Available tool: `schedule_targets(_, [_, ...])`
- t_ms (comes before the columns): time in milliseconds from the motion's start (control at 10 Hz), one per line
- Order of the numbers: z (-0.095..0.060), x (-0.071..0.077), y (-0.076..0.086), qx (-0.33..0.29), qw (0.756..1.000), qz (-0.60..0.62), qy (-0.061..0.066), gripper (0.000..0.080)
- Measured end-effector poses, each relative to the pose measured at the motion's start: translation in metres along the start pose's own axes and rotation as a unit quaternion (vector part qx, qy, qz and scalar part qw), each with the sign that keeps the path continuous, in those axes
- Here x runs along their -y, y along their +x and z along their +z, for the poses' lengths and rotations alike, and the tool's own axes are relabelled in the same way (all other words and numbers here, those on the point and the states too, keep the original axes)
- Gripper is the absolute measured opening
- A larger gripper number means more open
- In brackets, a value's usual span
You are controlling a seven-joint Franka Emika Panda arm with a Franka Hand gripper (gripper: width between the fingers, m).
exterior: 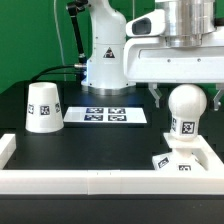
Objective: Assemble lamp
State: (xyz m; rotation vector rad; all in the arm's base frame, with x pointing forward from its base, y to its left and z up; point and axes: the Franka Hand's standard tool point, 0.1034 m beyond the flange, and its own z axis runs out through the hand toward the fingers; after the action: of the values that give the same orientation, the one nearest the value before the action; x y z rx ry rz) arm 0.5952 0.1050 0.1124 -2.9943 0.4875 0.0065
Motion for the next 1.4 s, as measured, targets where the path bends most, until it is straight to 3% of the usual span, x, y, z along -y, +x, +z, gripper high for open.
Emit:
schedule_targets(200, [0.0000, -0.0004, 0.0003, -0.001, 0.997, -0.077, -0.001, 0.0699])
schedule_targets(600, [-0.0022, 0.0019, 0.0028, -0.007, 0.959, -0.283, -0.025, 0.0699])
schedule_targets(1000, [-0.0032, 0.0007, 0.0046, -0.004, 0.891, -0.451, -0.041, 0.0699])
schedule_targets(1400, [-0.0018, 0.0036, 0.0061, 0.005, 0.816, -0.577, -0.041, 0.0699])
